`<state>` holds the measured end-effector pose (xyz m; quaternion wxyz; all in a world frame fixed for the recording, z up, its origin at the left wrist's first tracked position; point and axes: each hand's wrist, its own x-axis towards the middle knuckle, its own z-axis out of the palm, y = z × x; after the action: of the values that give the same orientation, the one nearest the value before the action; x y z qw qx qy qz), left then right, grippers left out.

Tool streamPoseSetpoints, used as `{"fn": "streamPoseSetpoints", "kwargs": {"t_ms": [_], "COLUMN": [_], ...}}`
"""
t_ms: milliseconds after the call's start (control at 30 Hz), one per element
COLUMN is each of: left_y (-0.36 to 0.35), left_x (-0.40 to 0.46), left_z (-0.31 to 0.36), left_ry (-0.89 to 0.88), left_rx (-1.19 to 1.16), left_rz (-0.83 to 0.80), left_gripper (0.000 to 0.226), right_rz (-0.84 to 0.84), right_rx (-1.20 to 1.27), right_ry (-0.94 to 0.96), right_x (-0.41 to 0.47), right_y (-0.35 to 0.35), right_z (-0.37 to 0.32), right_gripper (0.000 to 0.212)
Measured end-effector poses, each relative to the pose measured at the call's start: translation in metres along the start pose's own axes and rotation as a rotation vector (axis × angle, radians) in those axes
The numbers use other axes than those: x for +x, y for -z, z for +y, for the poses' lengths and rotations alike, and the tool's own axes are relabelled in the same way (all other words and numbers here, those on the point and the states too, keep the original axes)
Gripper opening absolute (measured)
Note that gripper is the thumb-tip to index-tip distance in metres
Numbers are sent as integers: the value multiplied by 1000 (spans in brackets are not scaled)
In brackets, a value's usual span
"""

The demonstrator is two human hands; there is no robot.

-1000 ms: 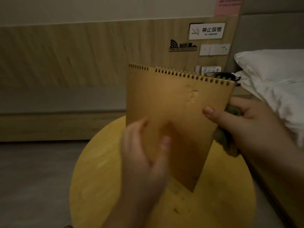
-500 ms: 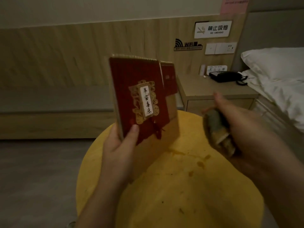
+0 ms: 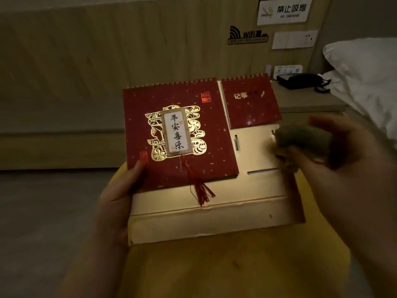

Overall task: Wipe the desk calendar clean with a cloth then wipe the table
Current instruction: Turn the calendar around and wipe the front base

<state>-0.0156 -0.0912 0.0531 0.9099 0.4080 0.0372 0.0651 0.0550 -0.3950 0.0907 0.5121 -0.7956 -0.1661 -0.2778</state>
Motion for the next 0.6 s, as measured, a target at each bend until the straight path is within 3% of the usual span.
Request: {"fn": "streamPoseSetpoints", "kwargs": {"t_ms": [100, 167, 267, 400, 600], "left_y": [0, 1, 1, 6, 15], "left_x": [-1, 1, 4, 7, 12], "left_z": [-4, -6, -9, -13, -7], "left_ry": [3, 27, 37, -10, -5], "left_rx": [88, 99, 74, 68, 43], "left_rz": [-123, -129, -161, -19, 72], "left_gripper": [51, 52, 49, 33, 33], "right_rz": [-44, -56, -78, -224, -383], "right_rx": [-306, -386, -452, -525, -526], "right_ry": [386, 486, 511, 544, 641], "right_x": [3, 5, 2, -8, -43], "right_y": [-7, -16, -29, -29, -11], "right_z": [3, 0, -4, -3, 15], "right_gripper": [25, 27, 30, 41, 42]}}
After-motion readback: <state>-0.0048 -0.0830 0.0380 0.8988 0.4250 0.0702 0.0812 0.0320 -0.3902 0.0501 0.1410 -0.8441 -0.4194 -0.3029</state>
